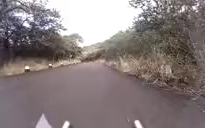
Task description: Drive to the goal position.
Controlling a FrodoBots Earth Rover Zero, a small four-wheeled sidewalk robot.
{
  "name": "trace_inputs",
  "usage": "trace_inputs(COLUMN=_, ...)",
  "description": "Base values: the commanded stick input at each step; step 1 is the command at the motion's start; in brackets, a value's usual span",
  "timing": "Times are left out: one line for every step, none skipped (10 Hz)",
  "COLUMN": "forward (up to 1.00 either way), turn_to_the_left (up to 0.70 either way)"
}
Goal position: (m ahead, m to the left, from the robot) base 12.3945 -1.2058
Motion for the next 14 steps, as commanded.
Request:
trace_inputs(forward=0.50, turn_to_the_left=0.00)
trace_inputs(forward=0.50, turn_to_the_left=0.00)
trace_inputs(forward=0.50, turn_to_the_left=0.00)
trace_inputs(forward=0.50, turn_to_the_left=0.00)
trace_inputs(forward=0.50, turn_to_the_left=0.00)
trace_inputs(forward=0.50, turn_to_the_left=0.00)
trace_inputs(forward=0.50, turn_to_the_left=0.00)
trace_inputs(forward=0.50, turn_to_the_left=0.00)
trace_inputs(forward=0.50, turn_to_the_left=0.00)
trace_inputs(forward=0.50, turn_to_the_left=0.00)
trace_inputs(forward=0.50, turn_to_the_left=0.00)
trace_inputs(forward=0.50, turn_to_the_left=0.00)
trace_inputs(forward=0.50, turn_to_the_left=0.00)
trace_inputs(forward=0.50, turn_to_the_left=0.00)
